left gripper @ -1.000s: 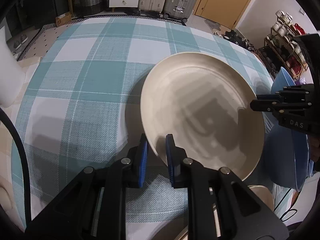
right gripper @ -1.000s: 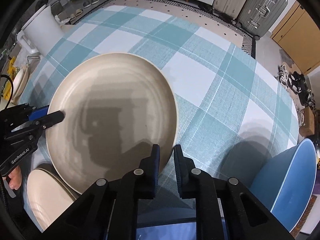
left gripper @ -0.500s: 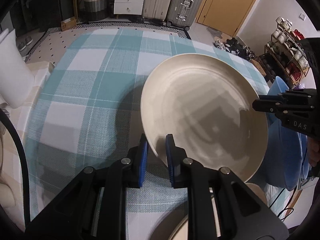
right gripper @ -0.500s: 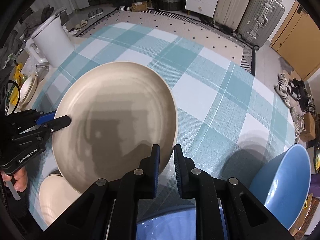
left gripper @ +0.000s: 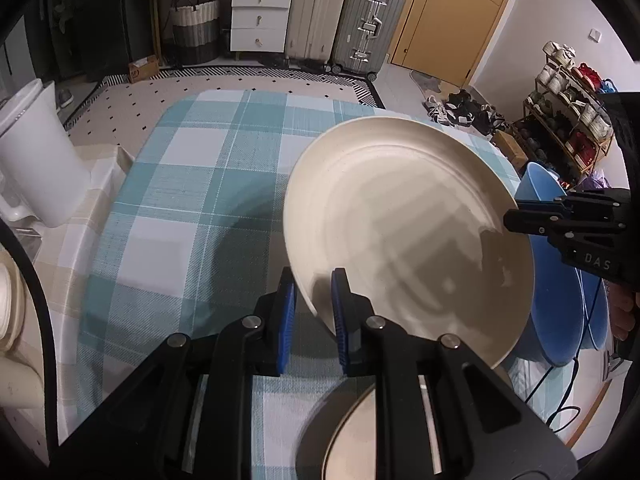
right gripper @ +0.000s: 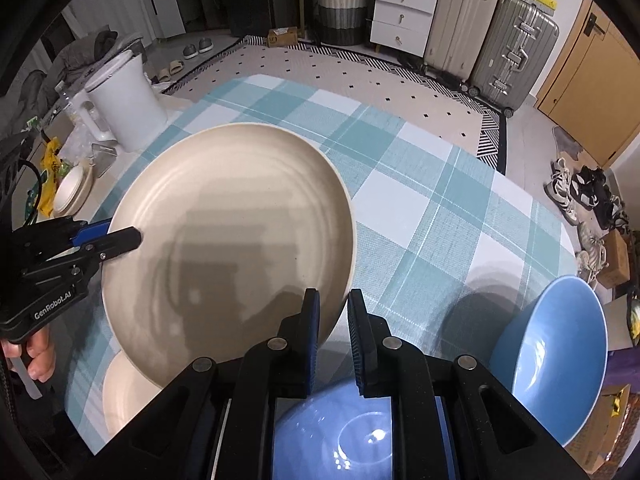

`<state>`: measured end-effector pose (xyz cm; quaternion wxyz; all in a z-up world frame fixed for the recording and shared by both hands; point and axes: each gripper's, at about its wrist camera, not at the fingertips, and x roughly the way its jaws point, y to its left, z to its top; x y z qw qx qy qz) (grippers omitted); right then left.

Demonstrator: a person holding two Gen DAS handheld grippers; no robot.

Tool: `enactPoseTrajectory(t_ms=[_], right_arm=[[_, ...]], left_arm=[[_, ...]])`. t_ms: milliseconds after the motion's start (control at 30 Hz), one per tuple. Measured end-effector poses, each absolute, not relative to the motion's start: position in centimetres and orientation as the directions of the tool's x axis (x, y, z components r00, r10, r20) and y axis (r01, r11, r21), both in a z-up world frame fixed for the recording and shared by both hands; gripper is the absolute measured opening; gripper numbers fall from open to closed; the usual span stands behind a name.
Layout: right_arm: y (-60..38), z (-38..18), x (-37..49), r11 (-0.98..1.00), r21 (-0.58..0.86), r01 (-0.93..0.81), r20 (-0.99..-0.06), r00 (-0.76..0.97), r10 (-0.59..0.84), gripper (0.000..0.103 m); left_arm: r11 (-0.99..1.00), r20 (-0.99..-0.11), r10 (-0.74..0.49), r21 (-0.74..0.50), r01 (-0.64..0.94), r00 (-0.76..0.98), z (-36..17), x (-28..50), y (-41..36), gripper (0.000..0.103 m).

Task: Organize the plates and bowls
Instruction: 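Lift the cream plate with both tools and carry it over the plate stack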

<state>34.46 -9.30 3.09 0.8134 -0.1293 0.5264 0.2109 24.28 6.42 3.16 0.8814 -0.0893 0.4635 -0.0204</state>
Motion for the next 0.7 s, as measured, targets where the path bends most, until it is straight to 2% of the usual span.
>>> enactPoseTrajectory(t_ms=[700], right_arm=[[-9.5,6.8,27.4,0.873,0.039,-0.486,-0.867,0.418,0.272,0.015]], left_arm=[[0.988,-0.782,-0.102,-0.152,-0.029,0.615,7.7,17.6,5.7,0.015]])
